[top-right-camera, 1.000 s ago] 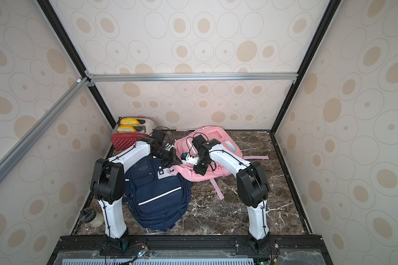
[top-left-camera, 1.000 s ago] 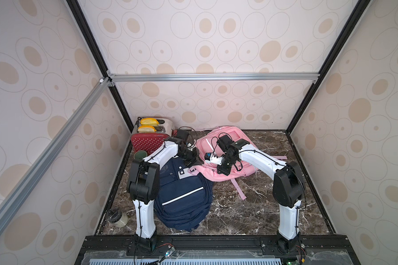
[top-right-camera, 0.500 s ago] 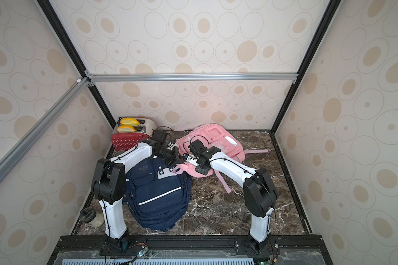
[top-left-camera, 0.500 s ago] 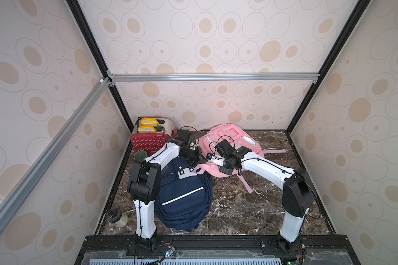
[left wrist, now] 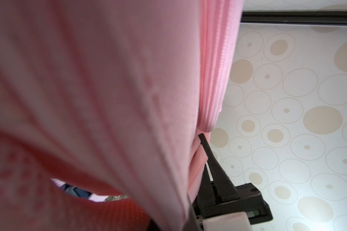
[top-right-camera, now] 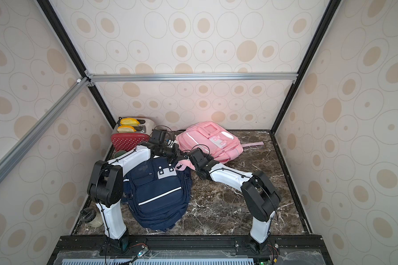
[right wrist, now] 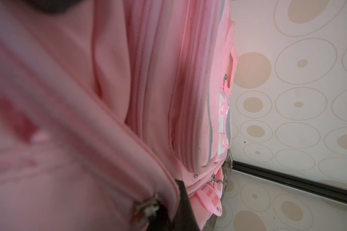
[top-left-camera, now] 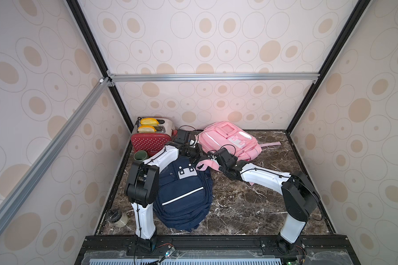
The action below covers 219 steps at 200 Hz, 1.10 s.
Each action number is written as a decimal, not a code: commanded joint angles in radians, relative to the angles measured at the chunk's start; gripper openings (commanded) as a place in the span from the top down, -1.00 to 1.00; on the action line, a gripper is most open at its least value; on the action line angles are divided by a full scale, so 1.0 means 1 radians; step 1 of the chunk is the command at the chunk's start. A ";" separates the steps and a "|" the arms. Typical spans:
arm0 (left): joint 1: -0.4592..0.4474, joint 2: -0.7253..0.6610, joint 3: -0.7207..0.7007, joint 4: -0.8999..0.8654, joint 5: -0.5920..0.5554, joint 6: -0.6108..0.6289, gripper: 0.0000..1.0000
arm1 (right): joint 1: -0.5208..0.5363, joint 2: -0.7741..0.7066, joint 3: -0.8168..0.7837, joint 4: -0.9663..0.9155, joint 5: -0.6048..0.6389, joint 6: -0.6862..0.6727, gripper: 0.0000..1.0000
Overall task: Zip up the backpack
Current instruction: Zip the zipper on the backpack.
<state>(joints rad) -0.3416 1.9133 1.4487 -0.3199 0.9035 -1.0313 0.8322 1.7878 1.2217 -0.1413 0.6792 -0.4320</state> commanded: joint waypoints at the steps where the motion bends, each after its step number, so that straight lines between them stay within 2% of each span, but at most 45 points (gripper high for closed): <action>1: -0.026 -0.069 -0.007 0.089 0.092 -0.106 1.00 | -0.053 0.049 0.014 0.186 0.163 0.095 1.00; 25: -0.030 -0.075 -0.024 0.135 0.100 -0.142 1.00 | -0.055 0.061 0.067 0.064 0.127 0.167 0.99; 32: -0.030 -0.078 -0.030 0.141 0.100 -0.147 1.00 | -0.057 0.045 0.061 0.049 0.087 0.178 0.81; 45: -0.030 -0.081 -0.033 0.144 0.100 -0.150 1.00 | -0.063 0.007 0.073 -0.037 -0.004 0.232 0.25; 55: -0.030 -0.083 -0.036 0.145 0.100 -0.147 1.00 | -0.071 -0.032 0.089 -0.127 -0.122 0.270 0.04; 66: -0.030 -0.081 -0.034 0.146 0.101 -0.147 1.00 | -0.073 -0.078 0.087 -0.180 -0.195 0.293 -0.24; 76: -0.030 -0.080 -0.032 0.147 0.101 -0.147 1.00 | -0.073 -0.119 0.090 -0.241 -0.248 0.300 -0.37; 93: -0.030 -0.076 -0.028 0.146 0.102 -0.145 1.00 | -0.073 -0.183 0.104 -0.338 -0.282 0.313 -0.45; 113: -0.030 -0.072 -0.025 0.146 0.100 -0.145 1.00 | -0.085 -0.258 0.117 -0.431 -0.360 0.327 -0.47; 137: -0.031 -0.071 -0.023 0.145 0.098 -0.141 1.00 | -0.109 -0.302 0.135 -0.563 -0.517 0.362 -0.46; 161: -0.032 -0.073 -0.023 0.141 0.097 -0.139 1.00 | -0.132 -0.312 0.129 -0.654 -0.707 0.403 -0.28; 182: -0.033 -0.072 -0.023 0.139 0.100 -0.139 1.00 | -0.153 -0.304 0.105 -0.657 -0.886 0.410 -0.14; 206: -0.035 -0.072 -0.017 0.115 0.104 -0.119 1.00 | -0.216 -0.274 0.091 -0.633 -1.040 0.405 0.16; 219: -0.035 -0.073 -0.015 0.099 0.104 -0.107 1.00 | -0.247 -0.274 0.068 -0.589 -1.079 0.376 0.15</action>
<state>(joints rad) -0.3660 1.8927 1.3914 -0.2249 0.9428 -1.1706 0.6434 1.4990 1.3251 -0.7475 -0.2043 -0.0414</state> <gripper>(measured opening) 0.059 0.422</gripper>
